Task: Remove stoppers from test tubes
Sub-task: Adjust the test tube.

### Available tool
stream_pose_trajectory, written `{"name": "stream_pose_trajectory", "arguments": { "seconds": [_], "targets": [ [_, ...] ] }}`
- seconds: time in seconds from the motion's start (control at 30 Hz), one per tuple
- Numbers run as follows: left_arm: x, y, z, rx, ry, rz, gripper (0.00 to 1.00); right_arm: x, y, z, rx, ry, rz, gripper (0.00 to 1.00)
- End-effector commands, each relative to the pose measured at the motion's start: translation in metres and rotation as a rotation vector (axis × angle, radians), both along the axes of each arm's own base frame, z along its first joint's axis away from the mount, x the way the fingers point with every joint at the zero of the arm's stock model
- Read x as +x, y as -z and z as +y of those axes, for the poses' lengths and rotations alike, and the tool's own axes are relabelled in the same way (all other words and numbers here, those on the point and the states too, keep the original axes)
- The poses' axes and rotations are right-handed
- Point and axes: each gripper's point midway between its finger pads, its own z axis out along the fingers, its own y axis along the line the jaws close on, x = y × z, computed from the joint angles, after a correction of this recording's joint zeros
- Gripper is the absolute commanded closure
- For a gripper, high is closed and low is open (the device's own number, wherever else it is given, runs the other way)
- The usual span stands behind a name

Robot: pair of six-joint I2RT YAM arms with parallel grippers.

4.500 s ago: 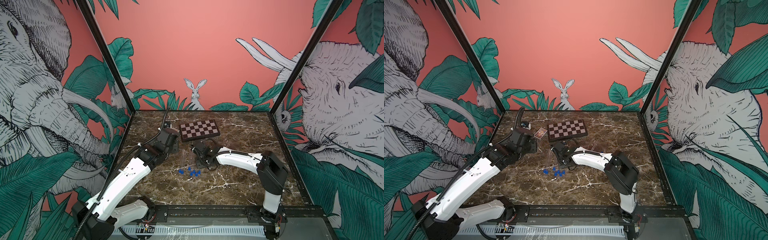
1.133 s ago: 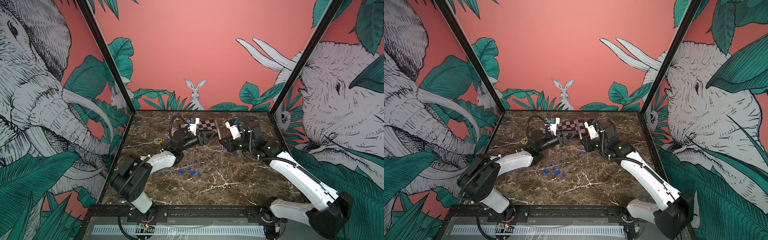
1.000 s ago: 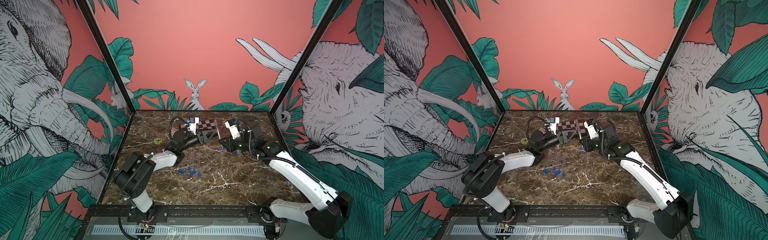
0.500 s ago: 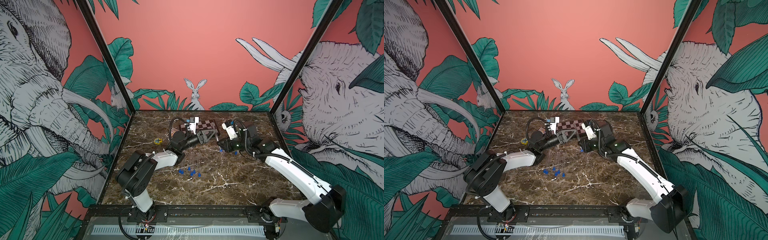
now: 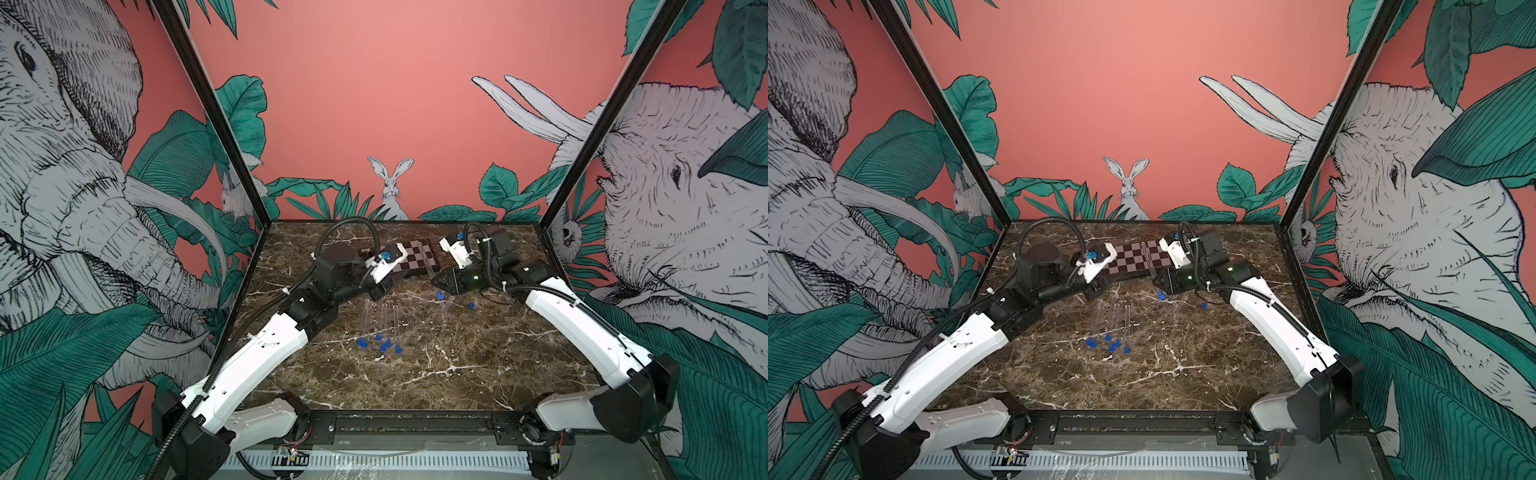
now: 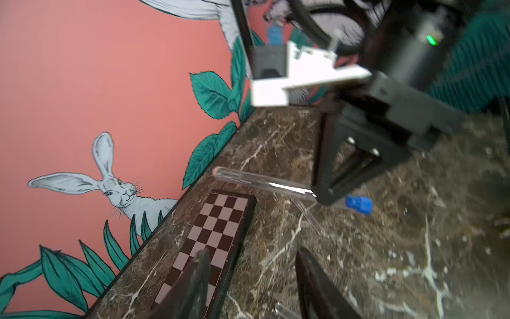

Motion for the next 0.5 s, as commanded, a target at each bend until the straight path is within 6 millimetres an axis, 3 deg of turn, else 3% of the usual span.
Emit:
{"name": "stream_pose_trajectory", "arguments": {
  "seconds": [0.0, 0.23, 0.37, 0.4, 0.47],
  "targets": [
    [-0.015, 0.061, 0.006, 0.390, 0.153, -0.235, 0.47, -0.017, -0.007, 0.011, 0.087, -0.085, 0.112, 0.83],
    [-0.011, 0.047, -0.005, 0.422, 0.170, -0.443, 0.43, -0.032, 0.003, 0.027, 0.193, -0.165, 0.282, 0.83],
    [-0.010, 0.043, -0.005, 0.433, 0.165, -0.504, 0.43, -0.034, 0.000, 0.032, 0.239, -0.177, 0.328, 0.83],
    [-0.010, 0.043, -0.005, 0.436, 0.170, -0.509, 0.43, -0.037, 0.010, 0.032, 0.236, -0.178, 0.365, 0.83],
    [-0.011, 0.049, -0.006, 0.451, 0.185, -0.499, 0.42, -0.040, 0.010, 0.034, 0.258, -0.190, 0.389, 0.83]
  ]
}}
